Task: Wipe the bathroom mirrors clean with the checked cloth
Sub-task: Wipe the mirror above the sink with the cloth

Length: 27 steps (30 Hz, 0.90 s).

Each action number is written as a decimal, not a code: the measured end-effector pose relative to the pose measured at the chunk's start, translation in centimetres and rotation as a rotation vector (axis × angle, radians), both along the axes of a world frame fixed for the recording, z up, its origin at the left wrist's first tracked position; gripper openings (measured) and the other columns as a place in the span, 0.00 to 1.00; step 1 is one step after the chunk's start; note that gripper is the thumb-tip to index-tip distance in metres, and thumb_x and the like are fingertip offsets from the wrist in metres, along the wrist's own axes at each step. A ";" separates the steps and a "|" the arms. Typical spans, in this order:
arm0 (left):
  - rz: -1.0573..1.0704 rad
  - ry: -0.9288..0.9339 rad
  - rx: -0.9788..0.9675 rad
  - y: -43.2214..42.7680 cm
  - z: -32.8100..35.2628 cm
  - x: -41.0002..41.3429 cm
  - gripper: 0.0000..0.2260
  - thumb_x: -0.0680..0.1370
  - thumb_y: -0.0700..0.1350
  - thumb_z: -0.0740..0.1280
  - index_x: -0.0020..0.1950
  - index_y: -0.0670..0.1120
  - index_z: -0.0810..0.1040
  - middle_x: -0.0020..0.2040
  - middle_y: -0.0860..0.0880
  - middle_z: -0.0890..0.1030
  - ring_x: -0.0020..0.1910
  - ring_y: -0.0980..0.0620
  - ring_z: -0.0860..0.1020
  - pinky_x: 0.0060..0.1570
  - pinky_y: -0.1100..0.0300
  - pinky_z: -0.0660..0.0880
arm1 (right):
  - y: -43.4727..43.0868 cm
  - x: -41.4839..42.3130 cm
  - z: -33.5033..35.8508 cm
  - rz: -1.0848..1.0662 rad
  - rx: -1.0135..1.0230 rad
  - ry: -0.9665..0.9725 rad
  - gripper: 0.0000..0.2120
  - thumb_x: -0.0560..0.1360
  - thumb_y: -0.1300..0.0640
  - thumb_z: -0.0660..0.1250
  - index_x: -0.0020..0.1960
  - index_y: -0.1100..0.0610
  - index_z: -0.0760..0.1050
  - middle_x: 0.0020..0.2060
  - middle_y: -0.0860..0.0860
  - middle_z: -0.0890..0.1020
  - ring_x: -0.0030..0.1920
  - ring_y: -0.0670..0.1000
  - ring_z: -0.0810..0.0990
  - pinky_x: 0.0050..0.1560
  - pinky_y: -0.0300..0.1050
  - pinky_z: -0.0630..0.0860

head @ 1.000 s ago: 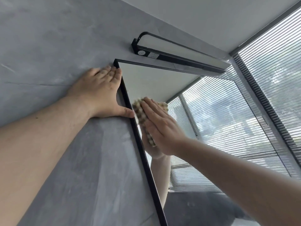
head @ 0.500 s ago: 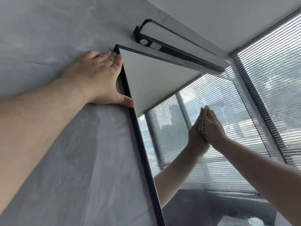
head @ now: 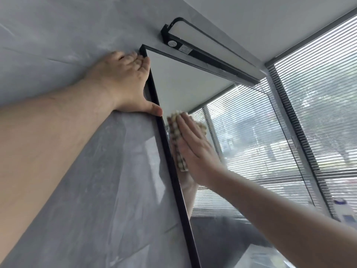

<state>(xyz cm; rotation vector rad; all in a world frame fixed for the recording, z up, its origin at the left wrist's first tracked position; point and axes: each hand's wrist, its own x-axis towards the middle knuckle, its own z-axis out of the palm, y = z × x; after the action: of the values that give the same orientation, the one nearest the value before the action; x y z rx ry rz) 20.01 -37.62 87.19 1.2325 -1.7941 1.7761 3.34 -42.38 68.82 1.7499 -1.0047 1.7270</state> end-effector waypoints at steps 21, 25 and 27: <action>-0.017 0.033 0.002 0.3 -2.0 -0.4 0.62 0.61 0.83 0.51 0.80 0.40 0.48 0.81 0.43 0.56 0.80 0.48 0.53 0.78 0.49 0.49 | 2.1 3.0 -6.0 -0.014 0.104 0.060 0.27 0.82 0.44 0.43 0.79 0.45 0.44 0.80 0.42 0.46 0.78 0.38 0.40 0.79 0.41 0.41; -0.099 0.045 0.001 0.9 -2.7 -0.3 0.60 0.60 0.81 0.52 0.79 0.40 0.56 0.78 0.43 0.63 0.78 0.47 0.59 0.77 0.49 0.52 | 2.1 3.6 -0.9 -0.002 0.081 0.006 0.27 0.83 0.47 0.48 0.81 0.48 0.50 0.80 0.44 0.49 0.79 0.40 0.42 0.76 0.36 0.38; -0.173 0.056 0.031 1.2 -3.2 -0.1 0.53 0.64 0.77 0.59 0.76 0.39 0.63 0.75 0.41 0.69 0.76 0.46 0.65 0.76 0.50 0.54 | 2.1 3.5 -1.1 0.004 0.073 -0.004 0.27 0.83 0.47 0.48 0.80 0.49 0.52 0.80 0.45 0.50 0.79 0.40 0.43 0.75 0.34 0.37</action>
<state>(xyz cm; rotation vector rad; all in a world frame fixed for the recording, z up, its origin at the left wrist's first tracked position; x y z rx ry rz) 19.89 -36.46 84.03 1.0908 -1.8426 1.6088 6.88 -40.29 67.73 1.7954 -1.0796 1.7174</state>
